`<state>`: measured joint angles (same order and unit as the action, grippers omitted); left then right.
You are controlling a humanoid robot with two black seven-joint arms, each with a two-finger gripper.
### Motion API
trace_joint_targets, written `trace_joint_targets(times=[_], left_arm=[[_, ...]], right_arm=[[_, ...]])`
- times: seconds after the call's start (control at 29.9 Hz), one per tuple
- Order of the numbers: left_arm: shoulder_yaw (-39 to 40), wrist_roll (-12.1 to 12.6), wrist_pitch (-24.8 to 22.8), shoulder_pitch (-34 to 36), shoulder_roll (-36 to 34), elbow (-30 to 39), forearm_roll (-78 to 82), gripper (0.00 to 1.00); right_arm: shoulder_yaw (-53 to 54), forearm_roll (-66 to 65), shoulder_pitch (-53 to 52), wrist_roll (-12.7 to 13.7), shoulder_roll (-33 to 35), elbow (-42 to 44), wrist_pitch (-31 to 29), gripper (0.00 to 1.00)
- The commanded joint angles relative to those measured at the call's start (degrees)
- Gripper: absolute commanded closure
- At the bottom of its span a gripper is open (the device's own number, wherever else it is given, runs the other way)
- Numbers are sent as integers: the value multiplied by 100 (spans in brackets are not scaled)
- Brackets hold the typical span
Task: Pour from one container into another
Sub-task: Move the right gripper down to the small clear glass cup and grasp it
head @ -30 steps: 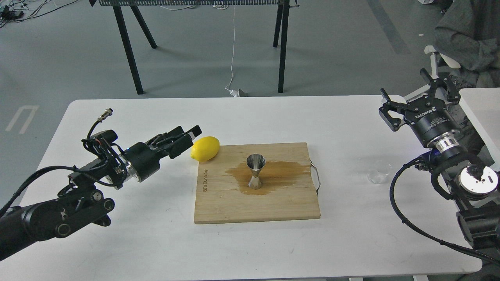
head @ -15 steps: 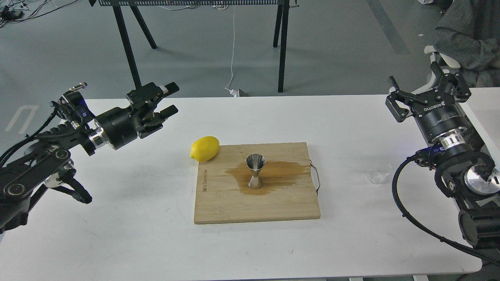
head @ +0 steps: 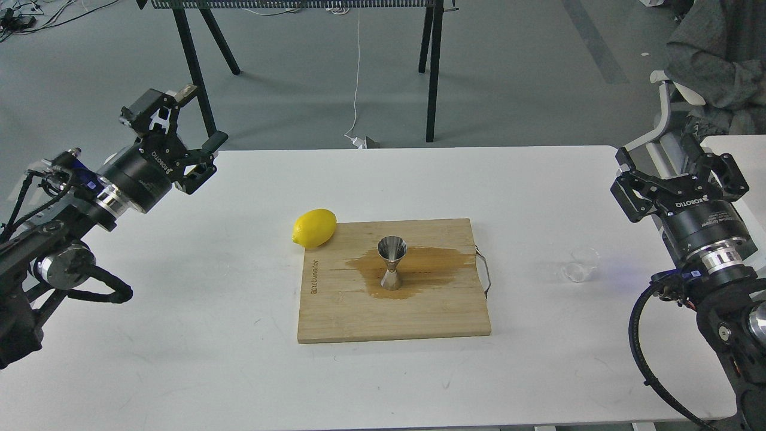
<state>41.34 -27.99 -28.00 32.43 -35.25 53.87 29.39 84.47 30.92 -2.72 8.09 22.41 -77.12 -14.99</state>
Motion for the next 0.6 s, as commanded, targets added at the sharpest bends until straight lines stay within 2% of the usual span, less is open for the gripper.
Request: trace_joint_targets(times=[0.0,0.43,0.57], left_arm=[[-3,-1,0,-44,10,-8,-3,7],[6,-1,0,-79,27,-17,-267,6],[6,-1,0,-88,36,-17,-285,6]], right_arm=[[114,11,193,-1,0,-57,303,1],[140,151,912,-10,0,-698,2200,1],[114,142,1238,-10,-9,-725,2456,1]])
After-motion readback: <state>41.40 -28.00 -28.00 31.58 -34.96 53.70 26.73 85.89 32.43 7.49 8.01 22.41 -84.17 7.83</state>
